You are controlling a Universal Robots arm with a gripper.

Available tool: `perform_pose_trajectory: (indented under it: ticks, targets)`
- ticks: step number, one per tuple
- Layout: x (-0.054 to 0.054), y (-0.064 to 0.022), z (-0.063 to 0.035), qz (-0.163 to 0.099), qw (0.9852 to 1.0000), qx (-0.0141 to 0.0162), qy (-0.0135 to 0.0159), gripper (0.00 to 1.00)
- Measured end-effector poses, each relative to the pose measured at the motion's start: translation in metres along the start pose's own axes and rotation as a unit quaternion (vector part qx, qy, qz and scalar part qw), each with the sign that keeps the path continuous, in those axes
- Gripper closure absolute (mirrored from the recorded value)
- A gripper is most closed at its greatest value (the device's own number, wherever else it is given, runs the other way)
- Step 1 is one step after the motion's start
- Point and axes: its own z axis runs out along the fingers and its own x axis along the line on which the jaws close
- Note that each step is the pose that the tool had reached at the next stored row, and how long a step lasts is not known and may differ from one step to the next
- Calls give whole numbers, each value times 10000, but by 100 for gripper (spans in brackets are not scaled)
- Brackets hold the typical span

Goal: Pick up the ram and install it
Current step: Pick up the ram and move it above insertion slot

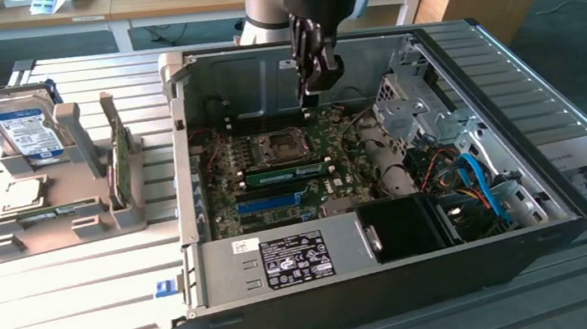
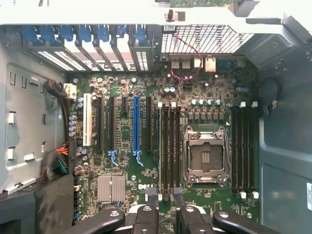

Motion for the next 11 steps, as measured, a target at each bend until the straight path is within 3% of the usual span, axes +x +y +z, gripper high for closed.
perform_pose_trajectory:
  ticks: [6, 11]
  targets:
    - [7, 0, 1, 0, 10000, 38, -37, 75]
    - [7, 1, 1, 0, 10000, 43, -39, 75]
